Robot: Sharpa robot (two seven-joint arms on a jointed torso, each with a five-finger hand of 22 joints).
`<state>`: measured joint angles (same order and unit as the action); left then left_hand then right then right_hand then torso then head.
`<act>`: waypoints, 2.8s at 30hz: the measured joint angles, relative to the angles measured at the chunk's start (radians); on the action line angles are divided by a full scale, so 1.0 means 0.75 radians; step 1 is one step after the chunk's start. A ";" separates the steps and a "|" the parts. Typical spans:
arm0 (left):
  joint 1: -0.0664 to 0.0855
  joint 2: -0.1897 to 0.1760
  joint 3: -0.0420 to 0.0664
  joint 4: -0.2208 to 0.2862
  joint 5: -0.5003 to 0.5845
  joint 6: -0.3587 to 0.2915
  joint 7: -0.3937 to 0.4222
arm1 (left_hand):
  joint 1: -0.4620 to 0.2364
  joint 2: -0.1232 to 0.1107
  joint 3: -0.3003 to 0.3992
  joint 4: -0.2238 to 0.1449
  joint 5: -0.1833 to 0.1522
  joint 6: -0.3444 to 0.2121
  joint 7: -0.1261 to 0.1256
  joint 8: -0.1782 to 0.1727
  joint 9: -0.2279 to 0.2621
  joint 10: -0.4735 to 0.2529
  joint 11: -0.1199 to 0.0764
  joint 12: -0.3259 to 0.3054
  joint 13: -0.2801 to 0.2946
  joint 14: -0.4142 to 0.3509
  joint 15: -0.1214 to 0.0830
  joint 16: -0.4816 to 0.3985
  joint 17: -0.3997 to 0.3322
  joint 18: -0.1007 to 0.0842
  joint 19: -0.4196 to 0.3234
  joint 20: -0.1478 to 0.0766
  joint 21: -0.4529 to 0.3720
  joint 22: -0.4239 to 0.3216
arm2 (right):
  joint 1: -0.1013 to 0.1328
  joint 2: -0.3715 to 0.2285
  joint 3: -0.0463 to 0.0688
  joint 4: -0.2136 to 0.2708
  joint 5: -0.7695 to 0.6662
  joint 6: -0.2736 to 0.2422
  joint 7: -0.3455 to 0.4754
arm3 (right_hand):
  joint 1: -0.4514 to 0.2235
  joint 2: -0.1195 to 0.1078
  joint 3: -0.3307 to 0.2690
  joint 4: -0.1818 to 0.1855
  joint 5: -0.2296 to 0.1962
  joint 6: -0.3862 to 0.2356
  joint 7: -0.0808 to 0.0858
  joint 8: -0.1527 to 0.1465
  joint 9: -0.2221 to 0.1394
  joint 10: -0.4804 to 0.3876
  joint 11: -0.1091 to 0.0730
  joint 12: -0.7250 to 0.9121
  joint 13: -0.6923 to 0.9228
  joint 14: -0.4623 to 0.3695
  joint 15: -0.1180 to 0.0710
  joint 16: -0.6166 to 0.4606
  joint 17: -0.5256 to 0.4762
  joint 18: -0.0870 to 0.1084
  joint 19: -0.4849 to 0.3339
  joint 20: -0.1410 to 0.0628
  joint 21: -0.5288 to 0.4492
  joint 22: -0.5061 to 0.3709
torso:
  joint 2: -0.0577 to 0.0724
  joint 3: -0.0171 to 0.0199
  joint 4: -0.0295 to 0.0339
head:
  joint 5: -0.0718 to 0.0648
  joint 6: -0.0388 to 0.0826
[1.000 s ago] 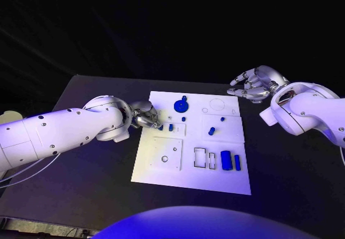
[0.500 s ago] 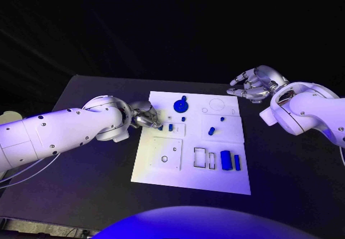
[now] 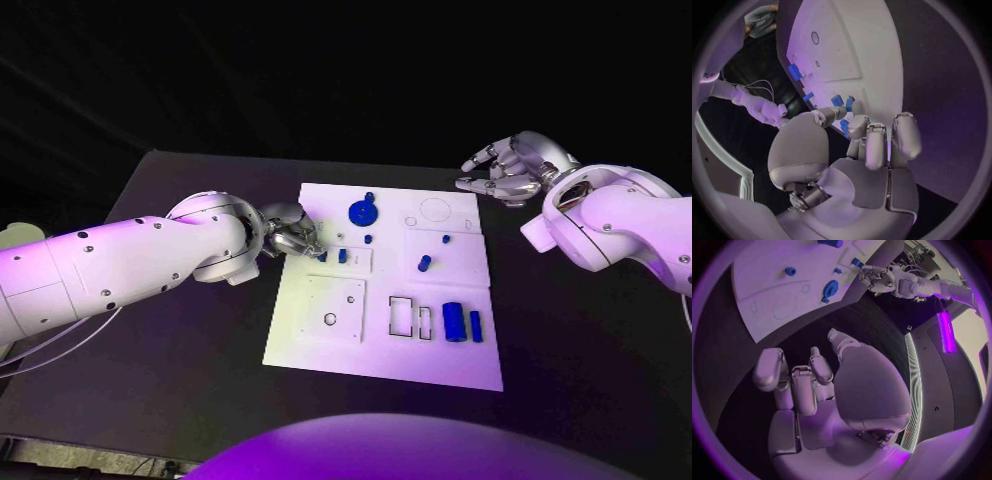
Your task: Assemble the parts on the task board
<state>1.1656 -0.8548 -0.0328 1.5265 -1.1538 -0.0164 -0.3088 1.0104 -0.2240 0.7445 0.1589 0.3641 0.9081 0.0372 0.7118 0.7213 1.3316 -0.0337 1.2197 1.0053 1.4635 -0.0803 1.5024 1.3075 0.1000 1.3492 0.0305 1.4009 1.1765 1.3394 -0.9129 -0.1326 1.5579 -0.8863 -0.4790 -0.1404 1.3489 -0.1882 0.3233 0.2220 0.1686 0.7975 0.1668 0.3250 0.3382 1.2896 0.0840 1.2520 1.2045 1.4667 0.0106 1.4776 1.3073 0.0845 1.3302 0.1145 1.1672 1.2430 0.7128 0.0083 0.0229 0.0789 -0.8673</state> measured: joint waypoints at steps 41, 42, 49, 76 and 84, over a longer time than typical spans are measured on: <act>-0.001 0.003 -0.001 -0.005 0.014 0.000 -0.018 | -0.014 -0.003 -0.191 0.124 0.000 0.021 0.007 -0.031 -0.016 0.005 0.005 0.000 0.008 0.000 0.000 0.000 0.000 0.000 0.000 0.000 0.000 0.001 | 0.000 0.000 0.000 -0.006 0.005 0.000 0.001 | -0.053 0.000 0.002 0.021 0.000 -0.009 -0.001 0.015 -0.004 0.000 0.000 0.000 -0.002 0.000 0.000 0.000 0.001 0.000 0.000 0.000 0.000 0.000 | 0.001 0.0000 0.0000 | -0.002 -0.003; -0.001 0.003 -0.001 -0.005 0.014 0.000 -0.018 | -0.014 -0.003 -0.193 0.123 0.000 0.021 0.007 -0.031 -0.017 0.005 0.005 0.000 0.008 0.000 0.000 0.000 0.000 0.000 0.000 0.000 0.000 0.001 | 0.000 0.000 0.000 -0.006 0.005 0.000 0.001 | -0.053 0.000 0.002 0.021 0.000 -0.009 -0.001 0.015 -0.004 0.000 0.000 0.000 -0.002 0.000 0.000 0.000 0.001 0.000 0.000 0.000 0.000 0.000 | 0.001 0.0000 0.0000 | -0.002 -0.003; -0.001 0.002 -0.001 -0.003 0.021 -0.003 -0.018 | -0.014 -0.003 -0.213 0.143 0.000 0.026 0.003 -0.031 -0.018 0.004 0.005 0.000 0.012 0.000 0.000 0.000 0.000 0.000 0.000 0.000 0.000 0.002 | 0.000 -0.001 0.000 -0.006 0.005 0.000 0.001 | -0.053 0.000 0.002 0.021 0.000 -0.008 -0.001 0.015 -0.004 0.000 0.000 0.000 -0.002 0.000 0.000 0.000 0.001 0.000 0.000 0.000 0.000 -0.001 | 0.001 0.0001 0.0000 | -0.002 -0.004; 0.037 -0.009 0.048 0.006 0.137 -0.141 0.062 | 0.116 0.025 -0.298 0.173 0.000 -0.152 0.089 -0.104 -0.039 -0.315 0.082 -0.299 -0.376 -0.009 0.061 -0.124 -0.042 0.047 -0.258 0.044 -0.256 -0.417 | -0.001 -0.011 0.000 -0.006 0.008 -0.005 0.003 | -0.058 0.005 0.005 0.024 0.000 -0.008 -0.001 0.021 -0.005 0.000 0.000 0.000 -0.002 0.000 0.000 -0.006 0.000 0.000 0.000 0.000 0.000 -0.001 | 0.001 0.0000 -0.0004 | -0.011 0.001; 0.053 0.066 0.042 -0.009 0.136 -0.256 0.241 | 0.412 -0.032 -0.309 0.138 -0.021 -0.294 0.184 -0.226 -0.205 -0.638 0.185 -0.699 -0.743 -0.484 0.159 -0.713 -0.749 0.095 -0.544 0.138 -0.720 -0.880 | -0.001 -0.011 0.000 -0.009 0.013 -0.012 0.004 | -0.058 0.005 0.006 0.024 0.000 -0.008 -0.001 0.021 -0.005 0.000 0.000 0.000 -0.005 0.000 0.000 -0.005 0.000 0.000 0.000 0.000 0.000 -0.002 | 0.001 0.0009 -0.0018 | -0.021 0.018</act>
<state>1.2054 -0.8052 -0.0012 1.5194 -1.0516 -0.2087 -0.1277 1.3194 -0.2479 0.5128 0.2626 0.3482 0.6876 0.1755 0.5421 0.5674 0.8530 0.1049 0.6957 0.4484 1.1004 0.0388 0.9676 0.7461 0.1714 0.9409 0.1342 0.8610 0.5162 1.3387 -0.9212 -0.1329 1.5510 -0.8763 -0.4880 -0.1376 1.3054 -0.1842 0.3274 0.2402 0.1686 0.7912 0.1662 0.3407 0.3348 1.2896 0.0840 1.2520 1.2010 1.4667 0.0106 1.4735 1.3075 0.0845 1.3302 0.1145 1.1673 1.2413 0.7139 0.0090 0.0216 0.0631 -0.8539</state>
